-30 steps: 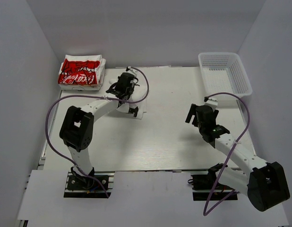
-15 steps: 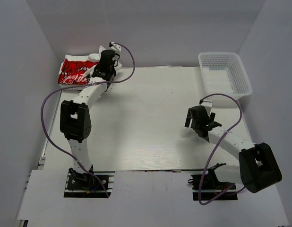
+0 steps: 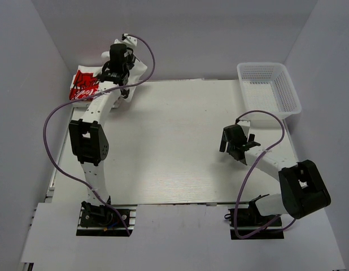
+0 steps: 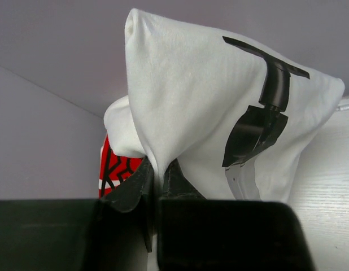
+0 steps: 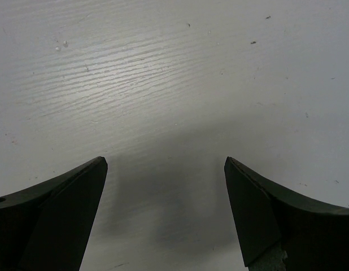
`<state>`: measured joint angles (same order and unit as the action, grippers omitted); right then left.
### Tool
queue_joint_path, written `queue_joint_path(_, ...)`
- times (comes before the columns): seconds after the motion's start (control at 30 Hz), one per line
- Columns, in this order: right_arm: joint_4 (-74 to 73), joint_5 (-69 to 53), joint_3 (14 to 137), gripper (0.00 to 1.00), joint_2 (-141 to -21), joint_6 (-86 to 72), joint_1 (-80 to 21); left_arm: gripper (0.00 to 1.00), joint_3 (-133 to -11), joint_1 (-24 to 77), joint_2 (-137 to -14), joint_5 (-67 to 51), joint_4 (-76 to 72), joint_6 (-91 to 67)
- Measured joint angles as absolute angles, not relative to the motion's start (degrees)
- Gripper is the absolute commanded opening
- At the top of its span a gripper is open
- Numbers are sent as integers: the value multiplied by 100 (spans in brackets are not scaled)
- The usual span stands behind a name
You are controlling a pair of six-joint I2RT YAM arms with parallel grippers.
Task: Fold and stack the t-shirts
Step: Put the neatly folded tshirt into the corner of the board with the left arm
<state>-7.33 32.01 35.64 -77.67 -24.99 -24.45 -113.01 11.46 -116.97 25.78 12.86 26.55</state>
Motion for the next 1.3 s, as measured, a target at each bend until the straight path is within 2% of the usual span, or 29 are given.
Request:
queue_joint_path(0.77, -980, 3124, 4082, 90, -8571, -2486, -2445, 0, -11375, -130, -11716, 1955, 1199, 2464)
queue_joint_path(1.3, -1188, 2998, 4593, 90, -8866, -2440, -2445, 0, -11402, -1105, -13150, 797, 454, 2648)
